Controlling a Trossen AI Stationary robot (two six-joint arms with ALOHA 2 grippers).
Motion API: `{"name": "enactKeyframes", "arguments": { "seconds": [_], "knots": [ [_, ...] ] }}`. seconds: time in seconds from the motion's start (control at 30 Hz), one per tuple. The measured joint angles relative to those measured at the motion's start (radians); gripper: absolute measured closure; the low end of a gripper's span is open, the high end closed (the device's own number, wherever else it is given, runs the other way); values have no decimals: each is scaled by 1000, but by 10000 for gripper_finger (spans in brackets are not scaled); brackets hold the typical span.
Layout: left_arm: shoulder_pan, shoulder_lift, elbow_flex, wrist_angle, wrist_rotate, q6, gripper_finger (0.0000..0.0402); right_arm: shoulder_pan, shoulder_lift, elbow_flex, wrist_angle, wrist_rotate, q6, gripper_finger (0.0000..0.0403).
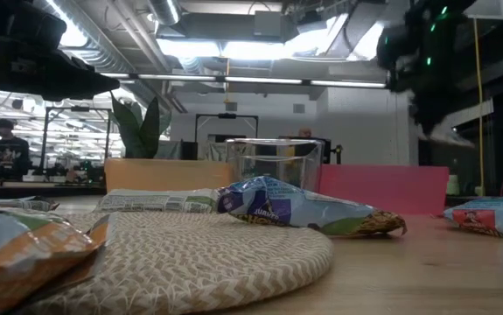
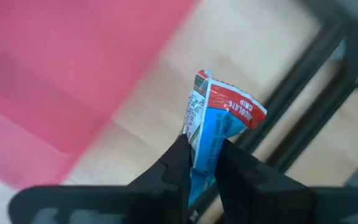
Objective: Pick and place Granola Bars by type
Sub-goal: Put the red granola bar into the pink bin
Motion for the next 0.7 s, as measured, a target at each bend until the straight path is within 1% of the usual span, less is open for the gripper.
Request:
{"name": "enactKeyframes", "arguments": {
  "seconds": [0.13,0.23,0.37,0.47,0.53,0.63,0.7],
  "knots": [
    [0,0,0,0,0,0,398,14,-111,61,40,-29,-22,335],
    [0,0,0,0,0,0,398,33,-197,83,114,-55,-29,335],
    [0,0,0,0,0,0,398,59,-275,84,224,-166,-46,335],
    [0,0,0,0,0,0,398,83,-286,84,284,-244,-46,335],
    [0,0,0,0,0,0,398,102,-276,84,318,-268,-46,335],
    [0,0,0,0,0,0,398,122,-243,84,373,-273,-46,335],
    [0,0,0,0,0,0,398,125,-213,84,399,-257,-47,335]
  ]
}}
